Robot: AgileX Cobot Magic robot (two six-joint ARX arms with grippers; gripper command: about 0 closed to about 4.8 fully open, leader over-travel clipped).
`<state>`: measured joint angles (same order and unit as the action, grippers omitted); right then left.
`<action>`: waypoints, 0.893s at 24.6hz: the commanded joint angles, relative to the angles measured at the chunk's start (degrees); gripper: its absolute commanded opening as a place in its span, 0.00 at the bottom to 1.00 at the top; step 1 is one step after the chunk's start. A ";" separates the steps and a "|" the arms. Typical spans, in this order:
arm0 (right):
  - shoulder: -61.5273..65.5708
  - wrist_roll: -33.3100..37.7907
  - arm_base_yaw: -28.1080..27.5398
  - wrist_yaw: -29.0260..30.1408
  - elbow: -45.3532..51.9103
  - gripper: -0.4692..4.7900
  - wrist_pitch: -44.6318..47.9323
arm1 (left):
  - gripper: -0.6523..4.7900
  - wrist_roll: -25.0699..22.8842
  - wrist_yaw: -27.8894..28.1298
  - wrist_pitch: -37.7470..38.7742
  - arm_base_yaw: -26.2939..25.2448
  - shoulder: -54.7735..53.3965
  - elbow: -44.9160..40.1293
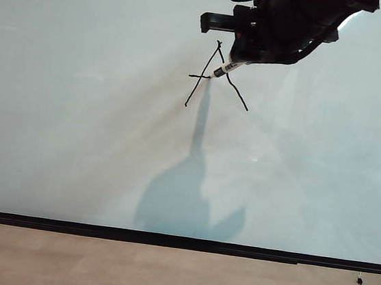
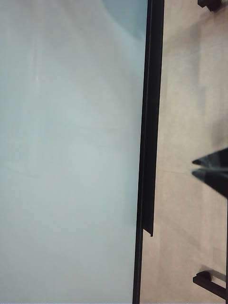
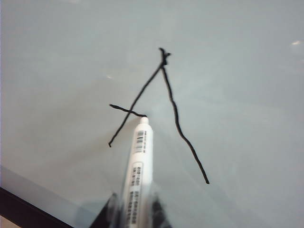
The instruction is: Pick up the pen on the shelf to the right of the whiteboard and write the letter A.
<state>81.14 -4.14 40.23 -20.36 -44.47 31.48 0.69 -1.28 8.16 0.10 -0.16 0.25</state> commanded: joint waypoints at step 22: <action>-14.12 -0.72 9.40 -9.97 8.26 0.08 -1.40 | 0.11 -0.24 -0.02 -0.48 0.00 -0.02 0.13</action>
<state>68.84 -4.47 49.28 -27.79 -37.23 29.54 0.69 -1.28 8.16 0.10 -0.16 0.25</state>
